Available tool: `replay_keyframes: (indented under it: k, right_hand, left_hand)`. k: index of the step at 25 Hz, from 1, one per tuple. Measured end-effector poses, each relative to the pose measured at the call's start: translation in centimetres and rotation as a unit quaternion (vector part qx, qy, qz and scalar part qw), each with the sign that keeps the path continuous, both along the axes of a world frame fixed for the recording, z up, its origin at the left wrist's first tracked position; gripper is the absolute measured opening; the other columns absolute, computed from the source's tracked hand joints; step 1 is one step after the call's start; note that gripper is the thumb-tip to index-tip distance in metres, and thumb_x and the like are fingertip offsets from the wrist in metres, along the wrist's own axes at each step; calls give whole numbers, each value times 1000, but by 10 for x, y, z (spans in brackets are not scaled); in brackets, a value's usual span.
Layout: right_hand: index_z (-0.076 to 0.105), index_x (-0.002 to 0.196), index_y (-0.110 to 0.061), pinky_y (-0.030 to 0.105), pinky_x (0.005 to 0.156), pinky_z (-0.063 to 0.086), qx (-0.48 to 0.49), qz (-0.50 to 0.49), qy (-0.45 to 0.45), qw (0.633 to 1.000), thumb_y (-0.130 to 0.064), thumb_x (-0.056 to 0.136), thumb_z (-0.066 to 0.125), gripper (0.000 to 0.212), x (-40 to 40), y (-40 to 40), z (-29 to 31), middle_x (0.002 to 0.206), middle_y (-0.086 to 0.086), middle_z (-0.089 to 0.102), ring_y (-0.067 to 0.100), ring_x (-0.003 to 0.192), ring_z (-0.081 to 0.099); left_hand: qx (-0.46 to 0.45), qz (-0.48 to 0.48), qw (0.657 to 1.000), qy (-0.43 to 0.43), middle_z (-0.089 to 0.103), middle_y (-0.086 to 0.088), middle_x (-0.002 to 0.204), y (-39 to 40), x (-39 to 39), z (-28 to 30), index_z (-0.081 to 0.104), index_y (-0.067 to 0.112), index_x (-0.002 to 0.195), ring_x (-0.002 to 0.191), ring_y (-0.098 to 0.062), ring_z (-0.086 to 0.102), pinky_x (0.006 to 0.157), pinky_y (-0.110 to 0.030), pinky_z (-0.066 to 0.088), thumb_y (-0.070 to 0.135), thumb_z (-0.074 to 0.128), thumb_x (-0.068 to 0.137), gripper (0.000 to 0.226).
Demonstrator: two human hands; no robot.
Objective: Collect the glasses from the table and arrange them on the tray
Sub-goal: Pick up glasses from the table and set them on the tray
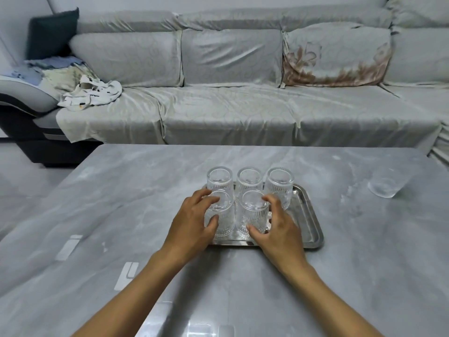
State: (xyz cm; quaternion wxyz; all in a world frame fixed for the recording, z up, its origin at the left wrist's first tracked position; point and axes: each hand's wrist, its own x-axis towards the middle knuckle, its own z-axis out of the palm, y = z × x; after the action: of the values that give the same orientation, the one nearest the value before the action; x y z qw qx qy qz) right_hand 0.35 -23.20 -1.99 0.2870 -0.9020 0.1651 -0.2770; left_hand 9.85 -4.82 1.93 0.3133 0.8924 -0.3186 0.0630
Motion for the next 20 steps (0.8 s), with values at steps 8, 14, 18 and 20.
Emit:
replay_keyframes:
  k: [8,14,18,20]
  right_hand:
    - [35,130,-28,38,77,51,-61,5,10,998,-40,69,77,75,2,-2,1,126,-5,62,25,105,63]
    - [26,136,-34,39,76,52,-59,13,36,998,-45,72,74,81,-4,-4,3,128,-5,60,25,106,61]
    - [27,140,-36,39,83,51,-23,-7,17,1000,-57,73,67,81,-18,-15,12,135,-6,57,21,115,58]
    - [33,135,-37,34,80,49,-27,-23,-2,999,-59,77,59,68,-29,-35,21,133,-12,56,18,111,57]
  left_hand:
    - [2,-3,1000,-1,50,5,141,1,4,2,59,24,125,125,-17,50,98,-22,37,23,66,85,40]
    - [17,-18,1000,3,49,5,142,5,4,2,57,25,125,124,-18,52,97,-27,44,18,73,80,49]
    - [41,-5,999,-29,50,-1,142,-1,-9,14,57,20,126,125,-25,50,100,-39,45,20,71,74,54]
    - [24,-12,997,-74,53,-4,140,-16,-18,25,56,18,127,125,-27,51,99,-41,44,20,69,74,55]
